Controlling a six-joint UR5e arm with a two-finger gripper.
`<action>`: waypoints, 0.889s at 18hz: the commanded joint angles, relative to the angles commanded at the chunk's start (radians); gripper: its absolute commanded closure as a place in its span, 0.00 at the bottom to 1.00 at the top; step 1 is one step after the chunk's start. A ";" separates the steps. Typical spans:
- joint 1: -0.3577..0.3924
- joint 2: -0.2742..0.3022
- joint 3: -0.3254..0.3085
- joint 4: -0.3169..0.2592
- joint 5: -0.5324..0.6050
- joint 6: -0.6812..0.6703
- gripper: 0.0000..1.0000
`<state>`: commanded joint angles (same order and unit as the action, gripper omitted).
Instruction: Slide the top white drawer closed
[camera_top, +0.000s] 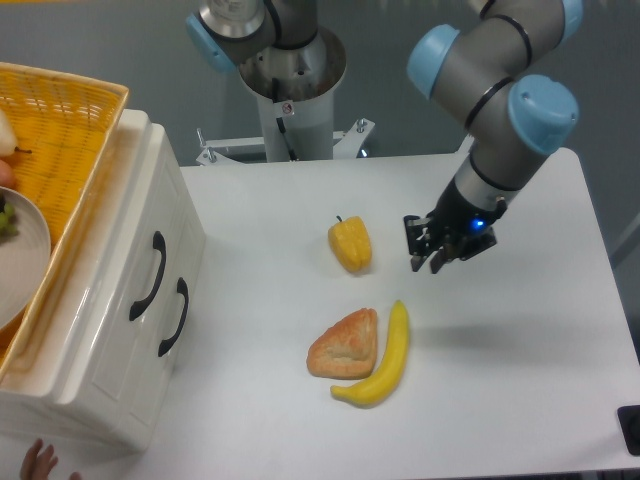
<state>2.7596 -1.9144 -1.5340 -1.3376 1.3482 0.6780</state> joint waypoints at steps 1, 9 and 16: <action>0.003 -0.002 0.000 0.002 0.014 0.000 0.51; 0.037 -0.009 0.005 0.049 0.052 0.125 0.00; 0.106 -0.017 0.018 0.123 0.118 0.499 0.00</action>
<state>2.8654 -1.9313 -1.5156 -1.2150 1.4665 1.1775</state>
